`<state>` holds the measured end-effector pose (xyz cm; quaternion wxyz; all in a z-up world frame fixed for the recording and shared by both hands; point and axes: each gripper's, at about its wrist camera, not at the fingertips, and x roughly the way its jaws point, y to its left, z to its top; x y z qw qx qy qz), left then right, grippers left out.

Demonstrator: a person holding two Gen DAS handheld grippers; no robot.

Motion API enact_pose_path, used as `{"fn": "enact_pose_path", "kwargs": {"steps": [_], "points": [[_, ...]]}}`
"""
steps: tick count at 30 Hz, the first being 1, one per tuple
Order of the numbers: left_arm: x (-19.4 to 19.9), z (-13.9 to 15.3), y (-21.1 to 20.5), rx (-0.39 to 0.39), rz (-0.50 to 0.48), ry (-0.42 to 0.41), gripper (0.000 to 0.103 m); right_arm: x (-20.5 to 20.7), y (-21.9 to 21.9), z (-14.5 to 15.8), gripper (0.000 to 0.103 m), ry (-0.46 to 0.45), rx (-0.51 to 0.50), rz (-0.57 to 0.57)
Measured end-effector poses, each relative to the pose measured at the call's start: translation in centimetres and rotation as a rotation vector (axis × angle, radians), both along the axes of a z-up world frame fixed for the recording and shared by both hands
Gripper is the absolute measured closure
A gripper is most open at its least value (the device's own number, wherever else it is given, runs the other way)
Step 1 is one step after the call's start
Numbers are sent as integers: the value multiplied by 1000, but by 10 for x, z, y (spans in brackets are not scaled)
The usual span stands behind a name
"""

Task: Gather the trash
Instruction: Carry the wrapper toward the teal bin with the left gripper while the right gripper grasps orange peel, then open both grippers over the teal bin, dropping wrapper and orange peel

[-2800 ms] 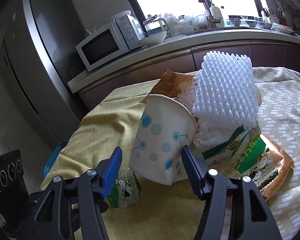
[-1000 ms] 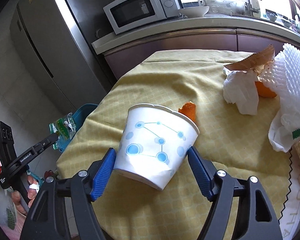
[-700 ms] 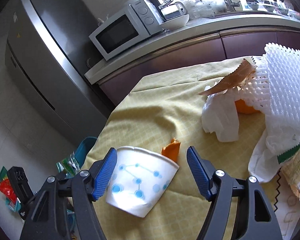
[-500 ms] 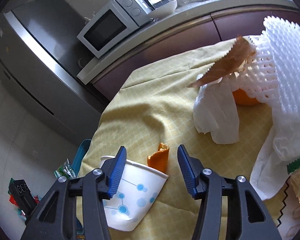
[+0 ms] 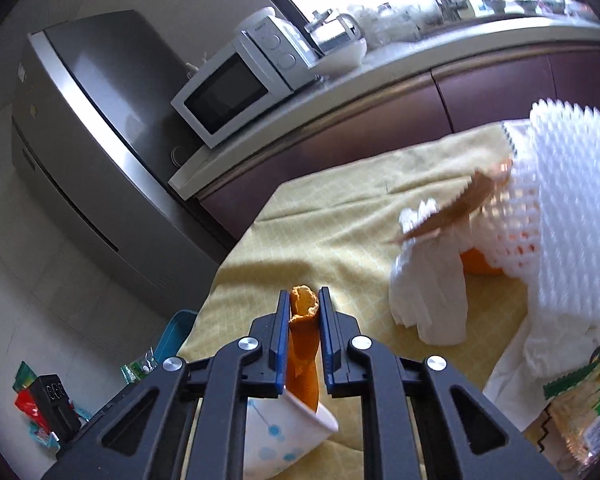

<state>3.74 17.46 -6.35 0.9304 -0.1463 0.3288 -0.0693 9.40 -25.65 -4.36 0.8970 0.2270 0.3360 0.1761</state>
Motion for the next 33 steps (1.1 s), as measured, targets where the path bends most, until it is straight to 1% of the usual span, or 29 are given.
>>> {"fn": "enact_pose_path", "kwargs": {"steps": [4,8,11,14,17,21,25,33], "points": [[-3,3,5,9,17,-7,94,-7,14,31,90,-132,-59,1],[-6,6,13,15,38,-16,94,-13,35,56,91,-246,-104,13],[-8,7,20,19,53,-18,94,-10,54,64,91,-275,-97,59],[-9,7,27,21,68,-15,94,-8,80,66,91,-278,-92,144],[-11,7,34,31,86,-13,94,-5,108,61,91,-252,-65,232],[-15,10,43,52,111,-17,94,3,143,52,91,-218,-45,312],[-15,13,50,69,133,-18,94,11,170,44,91,-175,-22,371],[-13,10,63,100,165,-3,94,22,214,29,91,-114,-24,441]]}}
